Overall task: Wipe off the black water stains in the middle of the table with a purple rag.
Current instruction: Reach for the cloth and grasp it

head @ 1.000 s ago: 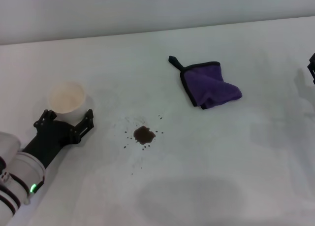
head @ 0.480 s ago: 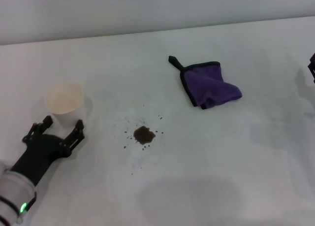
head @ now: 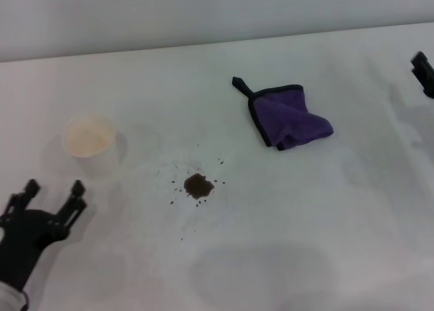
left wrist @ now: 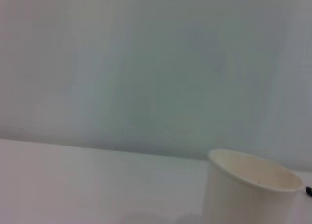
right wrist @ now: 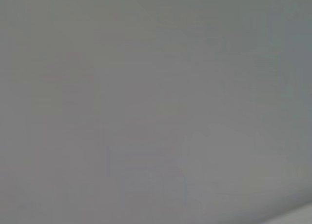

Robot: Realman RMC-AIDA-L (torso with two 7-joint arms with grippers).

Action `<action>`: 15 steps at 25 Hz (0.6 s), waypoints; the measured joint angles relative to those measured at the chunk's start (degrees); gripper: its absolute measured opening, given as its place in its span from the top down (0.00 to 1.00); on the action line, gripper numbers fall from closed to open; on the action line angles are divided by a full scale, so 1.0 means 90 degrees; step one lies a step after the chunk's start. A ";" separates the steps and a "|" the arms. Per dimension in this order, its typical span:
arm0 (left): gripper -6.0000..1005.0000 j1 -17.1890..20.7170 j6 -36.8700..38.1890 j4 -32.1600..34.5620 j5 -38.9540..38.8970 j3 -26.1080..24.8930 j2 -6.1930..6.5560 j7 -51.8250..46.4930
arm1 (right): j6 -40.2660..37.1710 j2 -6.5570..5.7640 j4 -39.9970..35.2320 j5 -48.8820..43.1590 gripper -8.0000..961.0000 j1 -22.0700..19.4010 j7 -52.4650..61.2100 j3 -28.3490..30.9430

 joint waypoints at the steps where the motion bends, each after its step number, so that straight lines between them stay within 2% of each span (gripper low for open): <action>1: 0.13 0.0065 0.0122 0.0002 -0.0049 -0.0002 0.0000 -0.0010 | -0.0011 -0.0013 -0.0264 -0.0366 0.26 0.0042 0.0439 -0.0001; 4: 0.13 0.0199 0.0426 0.0006 -0.0342 -0.0003 0.0007 -0.0031 | -0.0039 -0.0023 -0.1169 -0.1483 0.26 0.0213 0.1667 -0.0101; 7: 0.13 0.0251 0.0597 -0.0063 -0.0854 -0.0008 0.0034 -0.0046 | -0.0130 -0.0038 -0.2181 -0.2321 0.26 0.0396 0.3147 -0.0794; 9: 0.13 0.0242 0.0663 -0.0127 -0.1063 -0.0011 0.0044 -0.0061 | -0.0255 -0.0050 -0.2847 -0.2721 0.26 0.0475 0.4110 -0.1610; 10: 0.13 0.0226 0.0713 -0.0174 -0.1180 -0.0011 0.0048 -0.0072 | -0.0302 -0.0057 -0.3258 -0.2915 0.26 0.0494 0.4580 -0.2229; 13: 0.13 0.0173 0.0813 -0.0266 -0.1456 -0.0023 0.0054 -0.0079 | -0.0337 -0.0058 -0.4196 -0.3290 0.26 0.0506 0.5456 -0.3751; 15: 0.13 0.0138 0.0825 -0.0305 -0.1544 -0.0053 0.0055 -0.0080 | -0.0337 -0.0044 -0.4665 -0.3486 0.26 0.0508 0.5848 -0.4542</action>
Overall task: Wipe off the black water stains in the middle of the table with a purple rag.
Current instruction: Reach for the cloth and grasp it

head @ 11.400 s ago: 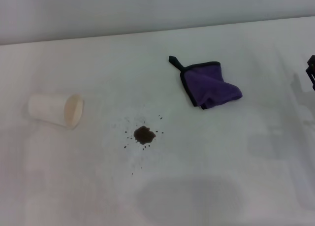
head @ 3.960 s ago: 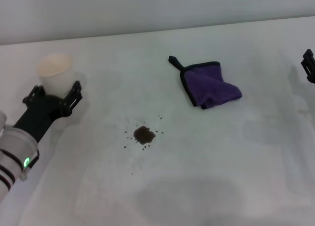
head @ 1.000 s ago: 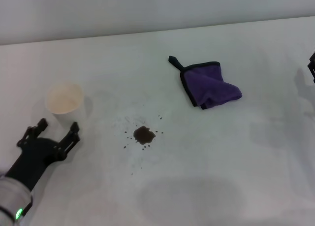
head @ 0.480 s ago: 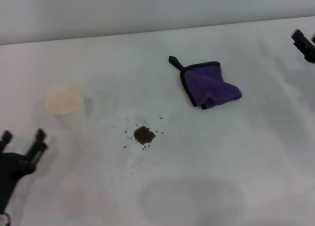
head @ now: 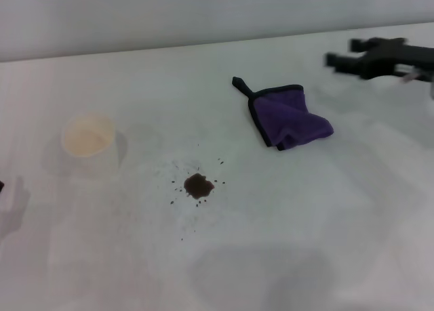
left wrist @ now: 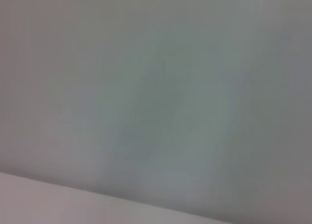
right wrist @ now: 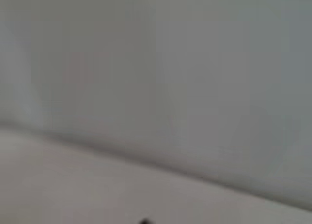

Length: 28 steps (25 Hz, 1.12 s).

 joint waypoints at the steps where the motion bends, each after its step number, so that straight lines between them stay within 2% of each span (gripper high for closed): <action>1: 0.13 -0.0022 0.0001 -0.0016 -0.0029 -0.0017 0.0001 -0.0001 | -0.0005 0.0006 -0.0215 -0.0074 0.26 0.0007 0.0178 -0.0404; 6: 0.13 -0.0103 -0.0031 -0.0028 -0.0148 -0.0029 -0.0004 -0.0012 | -0.0071 0.0034 -0.0722 -0.0596 0.26 0.0288 0.1192 -0.1763; 11: 0.13 -0.0168 -0.0054 -0.0028 -0.0158 -0.0027 0.0002 -0.0012 | -0.0246 0.0062 -0.1004 -0.2093 0.26 0.0836 0.2845 -0.2627; 15: 0.13 -0.0293 -0.0057 -0.0080 -0.0162 -0.0026 -0.0001 -0.0012 | -0.0489 0.0072 -0.1177 -0.2514 0.26 0.0938 0.3399 -0.3241; 28: 0.13 -0.0402 -0.0083 -0.0130 -0.0272 -0.0026 0.0001 -0.0011 | -0.0708 0.0079 -0.1125 -0.3505 0.26 0.0973 0.4095 -0.3716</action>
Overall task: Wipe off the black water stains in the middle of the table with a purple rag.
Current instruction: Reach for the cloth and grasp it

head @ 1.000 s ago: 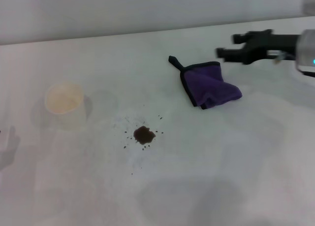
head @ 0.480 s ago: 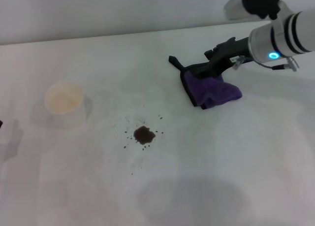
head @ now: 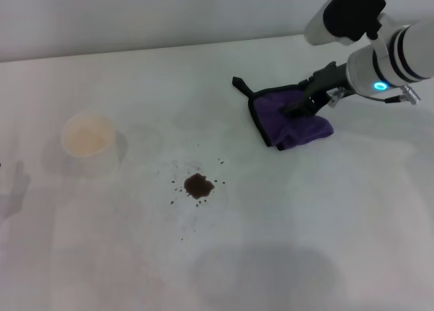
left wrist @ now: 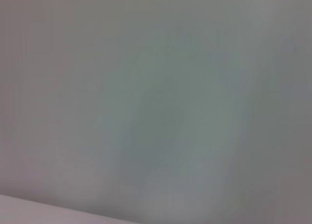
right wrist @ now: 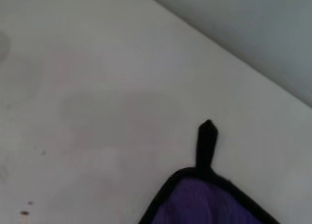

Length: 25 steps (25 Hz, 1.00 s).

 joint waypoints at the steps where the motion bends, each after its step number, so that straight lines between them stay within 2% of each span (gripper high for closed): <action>1: 0.13 -0.0015 -0.0003 0.0000 0.0000 0.0000 0.0000 0.0000 | -0.0001 0.0001 0.0000 -0.0011 0.26 0.0001 0.0016 -0.0044; 8: 0.13 -0.0074 -0.0059 0.0000 0.0000 0.0000 0.0000 0.0000 | -0.0175 0.0025 0.0166 -0.0008 0.28 0.0027 0.0051 -0.0340; 17: 0.13 -0.0082 -0.0153 -0.0046 0.0002 0.0000 0.0000 0.0000 | -0.0393 0.0040 0.0565 0.0028 0.32 0.0121 0.0109 -0.0361; 22: 0.13 -0.0082 -0.0153 -0.0055 0.0006 0.0000 0.0000 0.0000 | -0.0366 0.0028 0.0567 0.0027 0.58 0.0129 0.0266 -0.0364; 25: 0.13 -0.0082 -0.0152 -0.0055 0.0007 0.0000 0.0000 0.0000 | -0.0351 0.0015 0.0570 0.0016 0.64 0.0160 0.0360 -0.0364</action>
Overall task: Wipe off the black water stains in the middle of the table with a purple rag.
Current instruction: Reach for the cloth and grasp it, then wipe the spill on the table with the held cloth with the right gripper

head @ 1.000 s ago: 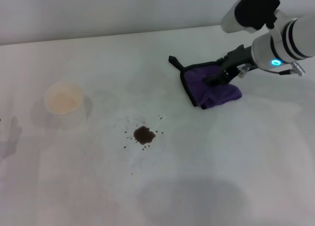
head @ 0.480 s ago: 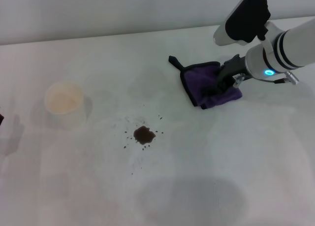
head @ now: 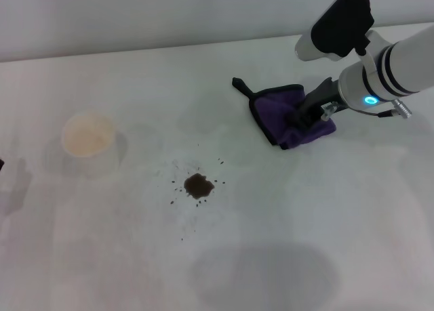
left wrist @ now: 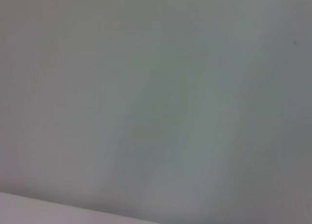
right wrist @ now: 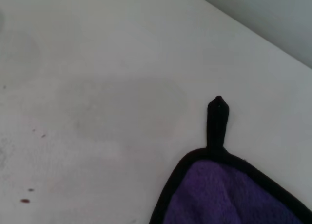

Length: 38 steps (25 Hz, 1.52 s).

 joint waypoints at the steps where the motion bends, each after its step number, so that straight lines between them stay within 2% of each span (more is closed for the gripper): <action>1: 0.13 0.0000 0.0000 0.0000 0.0000 0.0000 0.0000 0.0000 | 0.0009 -0.0003 0.0000 0.0000 0.66 0.0002 0.0011 0.0000; 13: 0.13 0.0040 0.0003 0.0002 -0.0001 0.0000 0.0000 0.0000 | 0.0096 0.0003 -0.0069 0.0004 0.91 -0.0030 0.0126 0.0002; 17: 0.13 0.0057 0.0006 0.0002 0.0000 0.0000 0.0000 0.0000 | 0.0502 0.0001 -0.0427 0.0138 0.91 -0.0115 0.0113 0.0035; 26: 0.13 0.0053 0.0005 0.0002 -0.0001 0.0000 -0.0011 0.0000 | 0.1736 -0.0003 -0.2035 0.1170 0.91 -0.0590 -0.0011 -0.0106; 29: 0.13 0.0037 0.0006 0.0002 -0.0001 0.0000 -0.0010 0.0000 | 0.2090 -0.0001 -0.2395 0.1668 0.91 -0.0700 -0.0224 -0.0278; 32: 0.13 0.0023 0.0004 0.0002 -0.0001 0.0000 -0.0010 0.0000 | 0.2191 0.0012 -0.2538 0.1965 0.91 -0.0747 -0.0324 -0.0727; 38: 0.13 0.0011 -0.0011 0.0007 -0.0001 0.0000 -0.0010 0.0000 | 0.1232 0.0034 -0.2244 0.2060 0.91 -0.0738 -0.0286 -0.1896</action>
